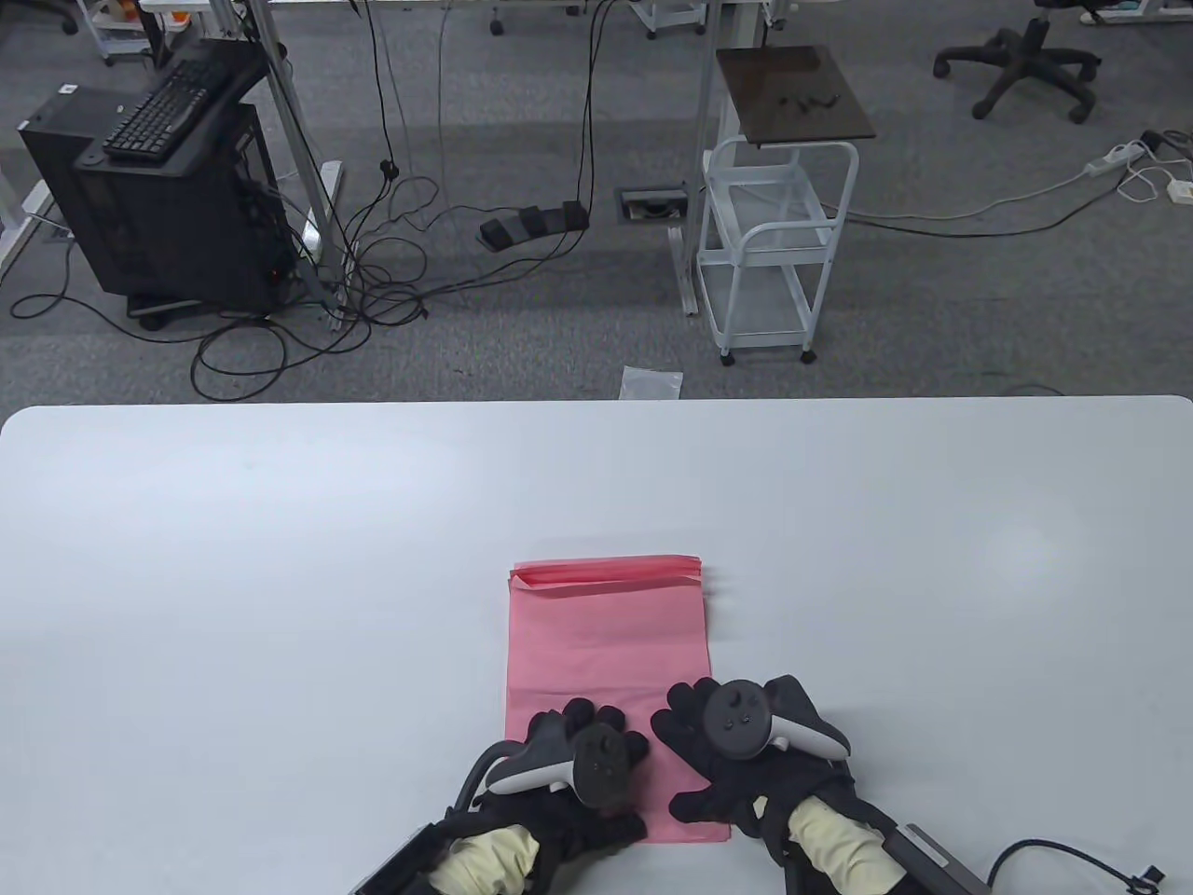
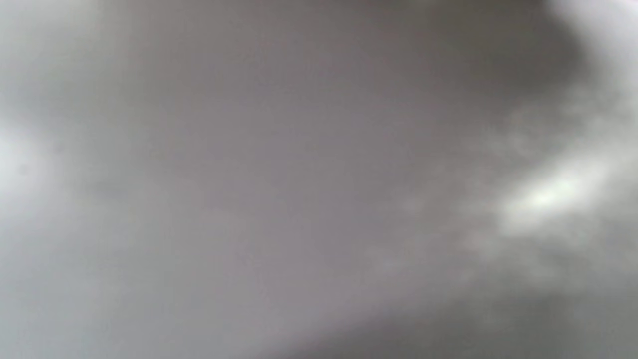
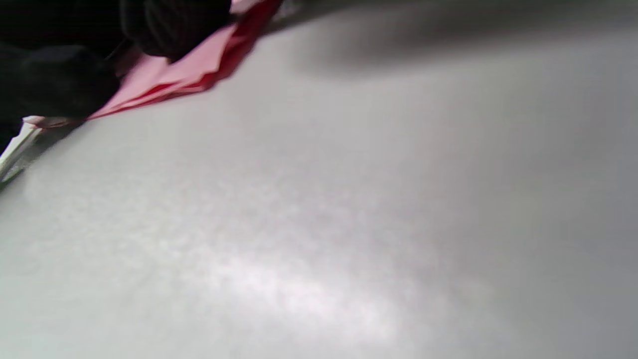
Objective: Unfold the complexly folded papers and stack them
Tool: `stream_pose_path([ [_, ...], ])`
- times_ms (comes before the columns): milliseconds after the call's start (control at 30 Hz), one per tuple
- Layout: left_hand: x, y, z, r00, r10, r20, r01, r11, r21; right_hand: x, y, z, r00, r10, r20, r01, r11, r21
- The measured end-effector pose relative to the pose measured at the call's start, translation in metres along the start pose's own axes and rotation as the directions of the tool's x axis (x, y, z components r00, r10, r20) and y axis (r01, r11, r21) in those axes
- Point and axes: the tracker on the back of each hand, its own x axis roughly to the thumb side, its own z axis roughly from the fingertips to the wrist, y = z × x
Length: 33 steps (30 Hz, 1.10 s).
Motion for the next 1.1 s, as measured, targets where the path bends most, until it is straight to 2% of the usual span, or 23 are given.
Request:
stream_pose_path([
  [100,-0.03,0.001,0.017,0.997,-0.017,-0.075,0.014,0.999,-0.042,0.0,0.0,0.0,1.0,-0.001,0.0,0.001,1.0,0.004],
  [200,-0.067,-0.003,0.037,0.986,0.06,-0.154,-0.066,0.997,-0.035,0.0,0.0,0.0,1.0,-0.001,0.0,0.001,1.0,0.004],
  [300,-0.079,-0.007,0.044,0.978,0.116,-0.173,-0.121,0.993,-0.014,0.0,0.0,0.0,1.0,-0.001,0.0,0.001,1.0,0.006],
  [367,-0.077,-0.005,0.044,0.978,0.109,-0.175,-0.114,0.993,-0.014,0.0,0.0,0.0,1.0,-0.001,0.0,0.001,1.0,0.007],
  [433,-0.067,0.007,0.046,0.983,0.054,-0.174,-0.06,0.998,-0.033,0.0,0.0,0.0,1.0,-0.002,0.0,0.002,1.0,0.011],
  [500,-0.053,0.019,0.043,0.989,-0.011,-0.15,0.022,0.997,0.072,0.0,0.0,0.0,1.0,-0.003,0.0,0.003,1.0,0.013],
  [533,-0.042,0.024,0.036,0.995,-0.05,-0.088,0.057,0.995,0.078,0.0,0.001,0.0,1.0,-0.003,0.0,0.003,1.0,0.013],
  [600,-0.025,0.026,0.019,0.996,-0.088,0.014,0.088,0.996,0.013,0.0,0.001,0.0,1.0,-0.004,0.001,0.004,1.0,0.014],
  [667,-0.011,0.027,-0.001,0.991,-0.124,0.043,0.127,0.99,-0.055,0.0,0.001,0.0,1.0,-0.006,0.0,0.006,1.0,0.016],
  [767,-0.008,0.03,-0.022,0.994,-0.108,0.025,0.109,0.993,-0.051,0.0,0.001,0.0,1.0,-0.006,0.0,0.006,1.0,0.016],
  [867,-0.031,0.044,-0.029,0.992,-0.096,-0.084,0.096,0.995,-0.007,0.0,0.001,0.0,1.0,-0.007,0.001,0.007,1.0,0.017],
  [967,-0.076,0.056,-0.027,0.974,0.062,-0.22,-0.055,0.998,0.037,-0.001,0.001,0.0,1.0,-0.007,0.001,0.007,1.0,0.018],
  [1100,-0.106,0.058,-0.022,0.942,0.198,-0.27,-0.177,0.979,0.098,0.0,0.001,0.0,1.0,-0.006,0.0,0.006,1.0,0.017],
])
